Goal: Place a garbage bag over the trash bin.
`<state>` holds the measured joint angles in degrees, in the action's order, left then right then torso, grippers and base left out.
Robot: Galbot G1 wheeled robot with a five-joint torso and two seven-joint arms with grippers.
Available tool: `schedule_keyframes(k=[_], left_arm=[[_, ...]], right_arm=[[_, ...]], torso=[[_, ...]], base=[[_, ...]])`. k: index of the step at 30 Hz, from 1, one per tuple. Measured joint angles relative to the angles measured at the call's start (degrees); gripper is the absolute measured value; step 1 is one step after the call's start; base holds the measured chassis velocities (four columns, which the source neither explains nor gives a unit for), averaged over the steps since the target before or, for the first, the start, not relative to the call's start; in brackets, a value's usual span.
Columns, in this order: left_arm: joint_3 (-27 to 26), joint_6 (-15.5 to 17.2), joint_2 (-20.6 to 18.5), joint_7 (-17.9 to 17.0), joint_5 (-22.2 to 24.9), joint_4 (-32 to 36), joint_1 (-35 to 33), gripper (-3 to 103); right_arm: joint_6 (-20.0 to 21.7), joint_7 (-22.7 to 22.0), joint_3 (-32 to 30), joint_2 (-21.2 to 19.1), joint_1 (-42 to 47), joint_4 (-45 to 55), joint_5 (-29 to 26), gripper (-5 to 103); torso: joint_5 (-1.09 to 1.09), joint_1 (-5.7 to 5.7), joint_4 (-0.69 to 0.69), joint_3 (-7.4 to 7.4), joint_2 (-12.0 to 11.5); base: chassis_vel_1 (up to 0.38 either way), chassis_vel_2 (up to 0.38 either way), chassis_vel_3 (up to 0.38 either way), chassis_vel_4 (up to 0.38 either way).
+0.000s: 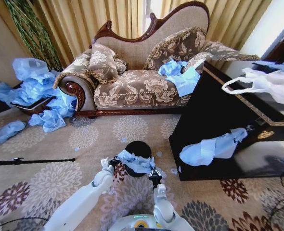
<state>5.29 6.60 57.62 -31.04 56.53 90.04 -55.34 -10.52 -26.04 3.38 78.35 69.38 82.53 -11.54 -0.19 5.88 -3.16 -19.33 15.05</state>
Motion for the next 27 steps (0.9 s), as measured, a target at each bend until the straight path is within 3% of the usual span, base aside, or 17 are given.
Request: schedule_keyframes(k=[12, 27], left_arm=[[-2.27, -1.3, 0.65, 0.77, 1.14, 0.47, 1.55, 0], [-1.5, -1.52, 1.58, 2.02, 1.14, -3.02, 5.17, 0]], right_arm=[[-3.23, -1.55, -0.95, 1.81, -5.31, -3.46, 0.48, 0], [-3.78, -0.43, -0.96, 3.88, -10.86, -8.0, 0.6, 0]], torso=[[-0.01, 0.0, 0.0, 0.0, 0.0], [-0.01, 0.0, -0.01, -0.01, 0.0]], base=[[0.0, 0.0, 0.0, 0.0], [0.0, 0.0, 0.0, 0.0]])
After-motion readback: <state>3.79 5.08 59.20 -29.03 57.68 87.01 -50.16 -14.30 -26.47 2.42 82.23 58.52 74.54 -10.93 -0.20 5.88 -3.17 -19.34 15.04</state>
